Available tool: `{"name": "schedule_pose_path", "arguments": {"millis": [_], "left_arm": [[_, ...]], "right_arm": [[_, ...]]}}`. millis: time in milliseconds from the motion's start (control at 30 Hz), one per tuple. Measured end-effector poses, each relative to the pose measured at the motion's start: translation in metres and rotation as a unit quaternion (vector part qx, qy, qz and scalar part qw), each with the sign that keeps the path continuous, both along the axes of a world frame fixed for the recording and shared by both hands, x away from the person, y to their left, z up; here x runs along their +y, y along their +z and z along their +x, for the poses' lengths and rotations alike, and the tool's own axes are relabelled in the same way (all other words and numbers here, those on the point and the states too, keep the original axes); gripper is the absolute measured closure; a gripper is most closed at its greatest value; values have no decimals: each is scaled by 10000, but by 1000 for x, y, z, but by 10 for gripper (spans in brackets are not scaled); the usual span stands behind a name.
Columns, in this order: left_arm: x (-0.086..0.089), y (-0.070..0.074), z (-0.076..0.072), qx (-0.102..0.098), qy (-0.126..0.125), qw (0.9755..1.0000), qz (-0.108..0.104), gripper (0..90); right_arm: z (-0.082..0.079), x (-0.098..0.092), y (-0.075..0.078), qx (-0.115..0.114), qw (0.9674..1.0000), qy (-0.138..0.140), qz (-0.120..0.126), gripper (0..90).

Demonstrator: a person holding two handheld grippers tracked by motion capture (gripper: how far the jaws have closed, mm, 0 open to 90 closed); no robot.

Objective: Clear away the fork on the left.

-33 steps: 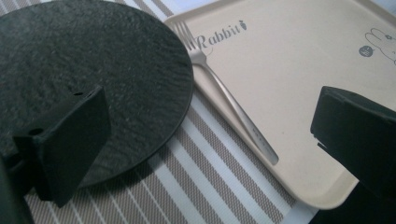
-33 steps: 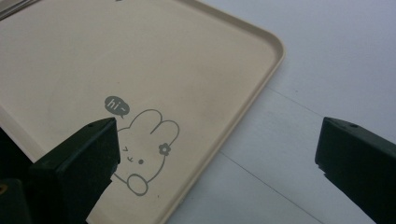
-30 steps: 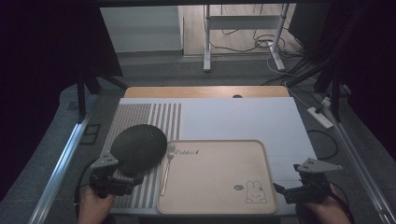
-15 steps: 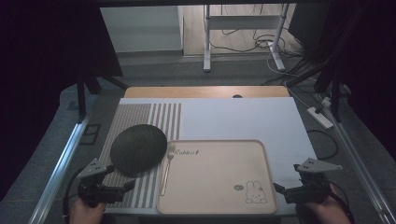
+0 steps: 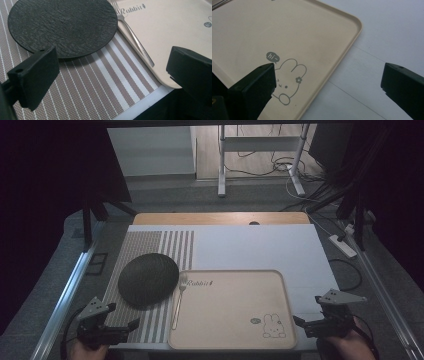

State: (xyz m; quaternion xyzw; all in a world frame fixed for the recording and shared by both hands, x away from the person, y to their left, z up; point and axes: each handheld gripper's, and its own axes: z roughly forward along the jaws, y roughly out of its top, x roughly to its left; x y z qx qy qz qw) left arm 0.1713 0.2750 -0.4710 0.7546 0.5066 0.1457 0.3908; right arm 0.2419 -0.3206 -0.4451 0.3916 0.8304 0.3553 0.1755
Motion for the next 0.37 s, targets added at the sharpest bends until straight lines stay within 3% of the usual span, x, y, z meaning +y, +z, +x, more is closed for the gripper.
{"name": "schedule_pose_path", "arguments": {"millis": [367], "left_arm": [[3,0,-2,87,14,10000,-46,0]], "right_arm": [[0,0,0,-6,10000,-7,-29,5]]}}
